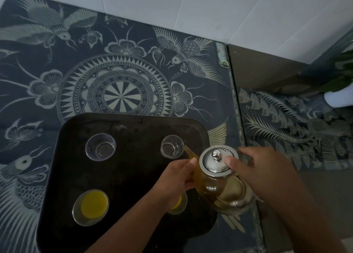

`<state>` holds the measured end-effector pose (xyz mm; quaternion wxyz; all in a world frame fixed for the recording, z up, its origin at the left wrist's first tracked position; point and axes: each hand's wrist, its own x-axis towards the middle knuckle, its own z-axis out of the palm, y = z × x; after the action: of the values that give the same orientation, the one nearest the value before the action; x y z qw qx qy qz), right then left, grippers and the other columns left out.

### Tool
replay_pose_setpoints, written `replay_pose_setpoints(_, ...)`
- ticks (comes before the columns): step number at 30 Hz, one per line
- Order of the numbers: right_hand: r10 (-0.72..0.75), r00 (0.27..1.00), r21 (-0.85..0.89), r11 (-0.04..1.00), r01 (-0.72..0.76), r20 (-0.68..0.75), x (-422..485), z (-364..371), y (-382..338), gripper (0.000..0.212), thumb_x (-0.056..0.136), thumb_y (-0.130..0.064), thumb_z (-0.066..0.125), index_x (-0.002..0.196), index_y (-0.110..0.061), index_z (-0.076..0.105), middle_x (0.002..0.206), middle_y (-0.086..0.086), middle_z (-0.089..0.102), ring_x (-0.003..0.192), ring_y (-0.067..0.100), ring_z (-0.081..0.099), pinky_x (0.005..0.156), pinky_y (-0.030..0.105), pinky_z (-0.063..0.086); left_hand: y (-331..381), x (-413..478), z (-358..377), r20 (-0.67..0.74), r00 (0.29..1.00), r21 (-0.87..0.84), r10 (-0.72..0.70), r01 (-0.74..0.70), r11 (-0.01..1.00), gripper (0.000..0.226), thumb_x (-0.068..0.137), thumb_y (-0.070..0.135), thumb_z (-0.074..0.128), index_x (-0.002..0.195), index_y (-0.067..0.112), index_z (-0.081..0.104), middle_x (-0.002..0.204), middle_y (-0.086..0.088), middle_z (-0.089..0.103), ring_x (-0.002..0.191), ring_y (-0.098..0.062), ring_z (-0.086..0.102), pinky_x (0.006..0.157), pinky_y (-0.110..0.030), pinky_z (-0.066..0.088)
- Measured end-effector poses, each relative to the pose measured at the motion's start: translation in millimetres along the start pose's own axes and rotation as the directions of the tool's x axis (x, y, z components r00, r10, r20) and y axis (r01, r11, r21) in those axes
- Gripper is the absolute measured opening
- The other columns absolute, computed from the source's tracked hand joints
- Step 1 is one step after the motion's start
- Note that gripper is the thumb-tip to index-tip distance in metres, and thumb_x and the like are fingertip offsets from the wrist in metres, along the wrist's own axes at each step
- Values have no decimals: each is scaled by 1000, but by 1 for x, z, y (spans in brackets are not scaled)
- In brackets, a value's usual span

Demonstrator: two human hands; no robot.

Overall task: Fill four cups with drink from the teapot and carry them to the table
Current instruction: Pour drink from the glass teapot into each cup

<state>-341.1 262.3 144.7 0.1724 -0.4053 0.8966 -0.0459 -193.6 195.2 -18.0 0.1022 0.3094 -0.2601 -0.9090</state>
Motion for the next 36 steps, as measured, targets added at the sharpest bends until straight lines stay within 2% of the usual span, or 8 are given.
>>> replay_pose_setpoints(11, -17, 999, -51, 999, 18, 31, 3, -4, -5, 67, 81, -65, 54, 126, -17, 66, 104, -1, 72, 95, 12, 65, 73, 28, 42, -2, -2, 2, 10, 1000, -35, -30, 30, 999, 42, 111, 30, 44, 122, 0, 71, 119, -20, 76, 113, -32, 73, 94, -39, 58)
replay_pose_setpoints(16, -22, 999, -69, 997, 25, 38, 4, -4, -6, 70, 83, -65, 55, 134, -18, 62, 121, 2, 70, 109, 17, 64, 82, 30, 44, -3, -2, 1, 10, 999, -50, -32, 33, 998, 43, 110, 30, 44, 125, -3, 68, 121, -23, 75, 116, -36, 72, 97, -43, 58)
replay_pose_setpoints(21, -13, 1000, -78, 997, 15, 23, 5, -3, -9, 59, 81, -65, 56, 106, -13, 72, 90, -2, 72, 65, -1, 52, 57, 19, 36, -5, -1, 0, 18, 999, -81, -46, 47, 996, 43, 110, 30, 46, 125, -3, 69, 122, -24, 74, 116, -37, 71, 95, -40, 59)
replay_pose_setpoints(23, -12, 1000, -88, 996, 14, 26, 5, -4, -10, 61, 81, -67, 55, 112, -17, 71, 91, -4, 71, 70, -1, 55, 57, 19, 34, -5, -2, 0, 20, 999, -94, -48, 50, 994, 42, 109, 30, 47, 123, -2, 70, 121, -23, 75, 114, -35, 72, 93, -39, 59)
replay_pose_setpoints(26, -16, 1000, -92, 996, 18, 22, 6, -5, -12, 66, 81, -67, 55, 126, -19, 66, 111, -1, 73, 91, 11, 65, 68, 25, 38, -4, -1, -1, 16, 998, -113, -56, 58, 992, 42, 108, 32, 48, 121, -1, 71, 120, -22, 76, 112, -33, 73, 93, -39, 58)
replay_pose_setpoints(29, -8, 999, -98, 995, 12, 40, 7, -5, -15, 60, 81, -65, 56, 106, -12, 71, 90, -2, 73, 65, -2, 53, 56, 18, 35, -4, -1, -3, 25, 998, -134, -65, 67, 989, 42, 108, 33, 49, 121, 0, 72, 121, -21, 75, 114, -33, 73, 92, -38, 59)
replay_pose_setpoints(32, 3, 999, -111, 994, 2, 46, 7, -5, -20, 61, 80, -66, 55, 105, -13, 71, 76, -6, 64, 64, -3, 49, 56, 19, 35, -5, -2, -3, 29, 997, -165, -75, 78, 983, 42, 107, 33, 50, 120, 1, 73, 121, -22, 75, 114, -33, 73, 91, -37, 60)
replay_pose_setpoints(36, 16, 998, -128, 992, -7, 67, 10, -8, -24, 69, 78, -69, 52, 119, -15, 69, 101, 1, 72, 85, 14, 62, 73, 33, 46, -7, -1, -2, 29, 995, -180, -92, 96, 979, 41, 105, 36, 51, 116, 5, 76, 120, -21, 76, 113, -31, 74, 92, -37, 59)
